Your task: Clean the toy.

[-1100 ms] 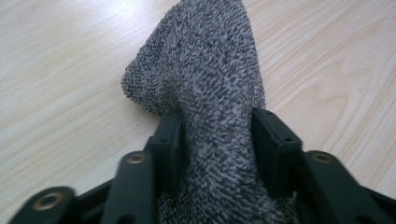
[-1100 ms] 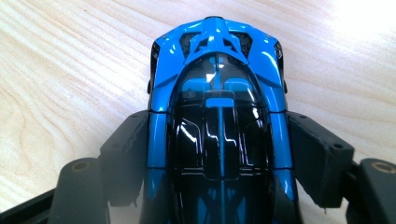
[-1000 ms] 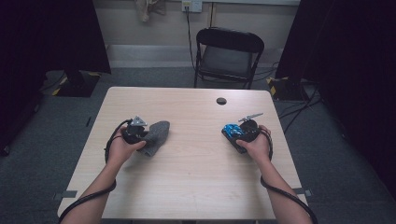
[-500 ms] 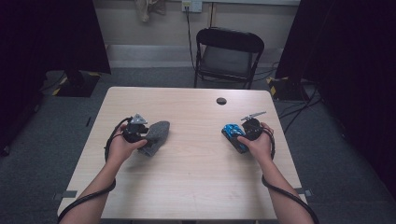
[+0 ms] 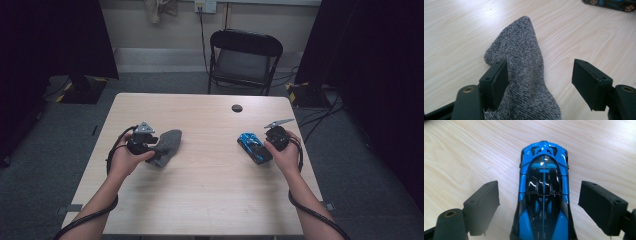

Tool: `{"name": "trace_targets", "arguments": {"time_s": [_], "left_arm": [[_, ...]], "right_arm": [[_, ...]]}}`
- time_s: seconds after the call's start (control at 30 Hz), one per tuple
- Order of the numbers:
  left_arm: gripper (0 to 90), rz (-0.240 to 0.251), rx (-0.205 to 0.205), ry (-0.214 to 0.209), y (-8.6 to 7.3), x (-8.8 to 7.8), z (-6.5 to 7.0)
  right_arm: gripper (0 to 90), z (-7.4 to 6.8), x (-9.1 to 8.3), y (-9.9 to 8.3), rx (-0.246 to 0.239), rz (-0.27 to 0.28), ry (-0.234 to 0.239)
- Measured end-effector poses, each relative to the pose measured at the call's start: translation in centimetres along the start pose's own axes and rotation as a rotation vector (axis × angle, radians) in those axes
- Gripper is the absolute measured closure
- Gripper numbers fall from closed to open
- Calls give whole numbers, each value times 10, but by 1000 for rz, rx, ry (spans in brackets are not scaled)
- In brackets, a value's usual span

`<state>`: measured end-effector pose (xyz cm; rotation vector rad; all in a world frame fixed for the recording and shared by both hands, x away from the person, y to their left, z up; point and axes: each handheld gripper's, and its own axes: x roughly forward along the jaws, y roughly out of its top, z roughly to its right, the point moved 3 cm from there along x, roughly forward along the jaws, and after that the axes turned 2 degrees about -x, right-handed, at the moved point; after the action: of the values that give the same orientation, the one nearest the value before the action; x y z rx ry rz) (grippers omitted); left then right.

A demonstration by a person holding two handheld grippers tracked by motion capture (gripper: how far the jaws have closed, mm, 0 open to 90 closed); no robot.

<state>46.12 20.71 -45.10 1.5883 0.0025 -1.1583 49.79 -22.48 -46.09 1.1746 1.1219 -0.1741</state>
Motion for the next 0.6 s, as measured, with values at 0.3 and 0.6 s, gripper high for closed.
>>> {"name": "trace_targets", "arguments": {"time_s": [0.3,0.6], "left_arm": [[220,3,-13,-22,-10,-12,7],[213,2,-23,-25,-24,-23,10]], "right_arm": [[163,-10,-13,-8,-26,19,22],[168,-18,-18,-17,-34,18,40]]}}
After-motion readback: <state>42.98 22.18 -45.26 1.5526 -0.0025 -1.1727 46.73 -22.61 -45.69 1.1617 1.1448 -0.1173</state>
